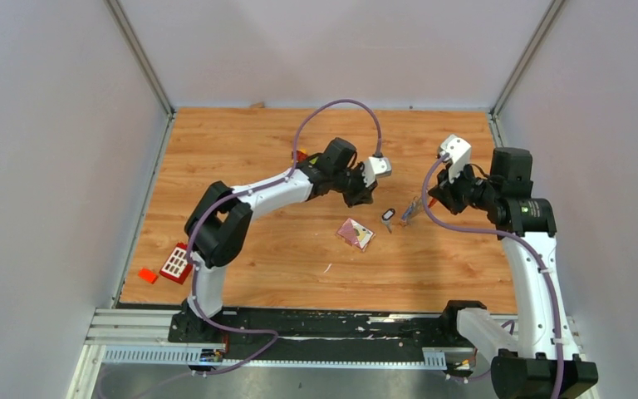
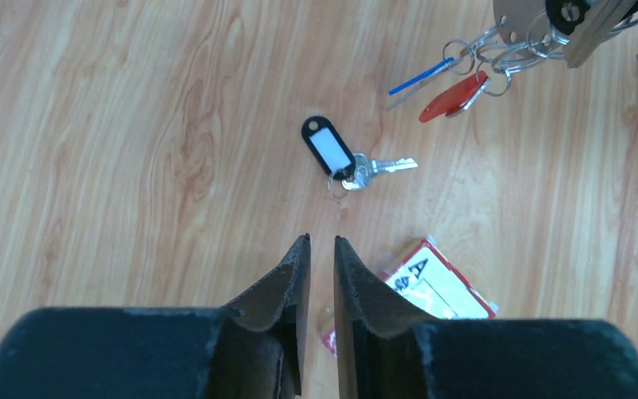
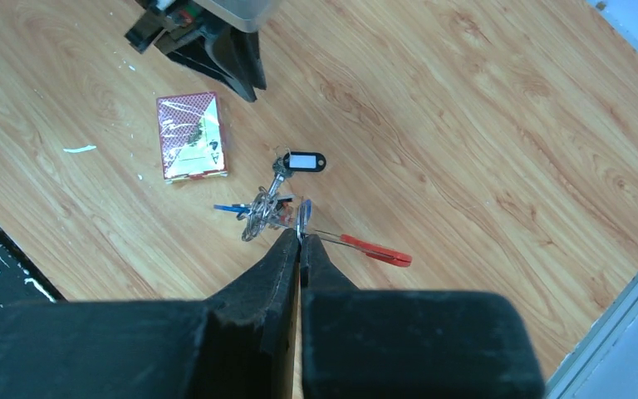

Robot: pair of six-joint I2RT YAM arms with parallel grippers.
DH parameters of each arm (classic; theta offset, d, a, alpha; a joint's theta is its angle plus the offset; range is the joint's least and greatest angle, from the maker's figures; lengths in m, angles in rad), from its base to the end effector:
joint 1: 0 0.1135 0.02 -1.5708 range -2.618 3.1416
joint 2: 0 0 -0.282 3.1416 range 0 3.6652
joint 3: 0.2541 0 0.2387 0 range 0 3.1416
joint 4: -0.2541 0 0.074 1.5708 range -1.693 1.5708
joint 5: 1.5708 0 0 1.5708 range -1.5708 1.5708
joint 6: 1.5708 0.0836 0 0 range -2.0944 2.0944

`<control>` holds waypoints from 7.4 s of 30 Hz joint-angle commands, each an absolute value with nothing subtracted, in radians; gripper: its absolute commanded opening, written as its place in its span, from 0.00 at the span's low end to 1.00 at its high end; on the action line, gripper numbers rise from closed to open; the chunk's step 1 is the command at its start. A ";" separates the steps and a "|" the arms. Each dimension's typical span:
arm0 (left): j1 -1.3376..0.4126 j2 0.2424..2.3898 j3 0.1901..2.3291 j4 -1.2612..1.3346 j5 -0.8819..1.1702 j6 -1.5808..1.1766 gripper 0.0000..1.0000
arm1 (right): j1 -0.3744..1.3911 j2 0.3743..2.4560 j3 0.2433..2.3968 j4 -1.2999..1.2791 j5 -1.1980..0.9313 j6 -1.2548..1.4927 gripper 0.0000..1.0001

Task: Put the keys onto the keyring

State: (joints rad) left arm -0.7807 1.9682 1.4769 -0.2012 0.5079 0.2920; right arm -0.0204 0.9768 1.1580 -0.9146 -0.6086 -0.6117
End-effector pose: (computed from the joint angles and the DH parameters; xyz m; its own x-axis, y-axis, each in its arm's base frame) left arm 0.3084 -0.3627 0.2235 -0.1808 0.5332 -0.8265 0.9741 0.2128 -0.0758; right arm 0.1855 0.0440 0.3524 -0.3137 -0.4648 -0.8280 -0.7183 0.6865 -0.1133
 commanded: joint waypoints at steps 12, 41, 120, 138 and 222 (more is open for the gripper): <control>-0.822 2.284 1.785 -0.326 0.542 0.269 0.56 | -0.018 0.886 1.131 -0.909 -0.558 -0.661 0.00; -0.850 2.306 1.734 -0.316 0.561 0.278 0.15 | -0.017 0.862 1.087 -0.902 -0.558 -0.669 0.00; -0.772 1.085 0.833 -0.005 0.853 0.728 0.00 | 0.595 1.269 1.126 -0.683 -0.983 -0.712 0.00; -0.757 1.083 0.851 -0.258 0.965 1.063 0.00 | 0.707 1.150 0.967 -0.565 -0.792 -0.862 0.00; -0.744 1.163 0.787 -0.357 1.058 1.331 0.00 | 0.877 1.134 0.933 -0.481 -0.523 -0.898 0.00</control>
State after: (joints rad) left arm -0.7441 1.1542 0.7639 -0.2684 1.0203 1.2491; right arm 0.8715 1.1244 0.8745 -0.5125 -0.5316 -0.9131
